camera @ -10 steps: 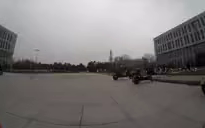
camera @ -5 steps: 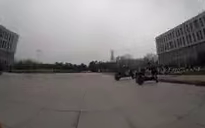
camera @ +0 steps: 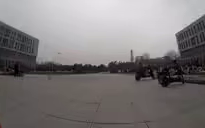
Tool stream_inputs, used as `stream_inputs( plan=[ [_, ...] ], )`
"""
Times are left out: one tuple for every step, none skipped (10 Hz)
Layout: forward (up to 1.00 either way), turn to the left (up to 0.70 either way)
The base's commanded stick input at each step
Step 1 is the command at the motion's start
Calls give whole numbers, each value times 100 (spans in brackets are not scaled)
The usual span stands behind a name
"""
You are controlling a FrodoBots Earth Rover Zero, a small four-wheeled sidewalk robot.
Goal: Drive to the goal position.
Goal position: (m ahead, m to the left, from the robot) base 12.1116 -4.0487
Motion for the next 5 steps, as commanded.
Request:
stream_inputs(
  plan=[
    [70,34],
    [70,34],
    [70,34],
    [70,34],
    [70,34]
  ],
)
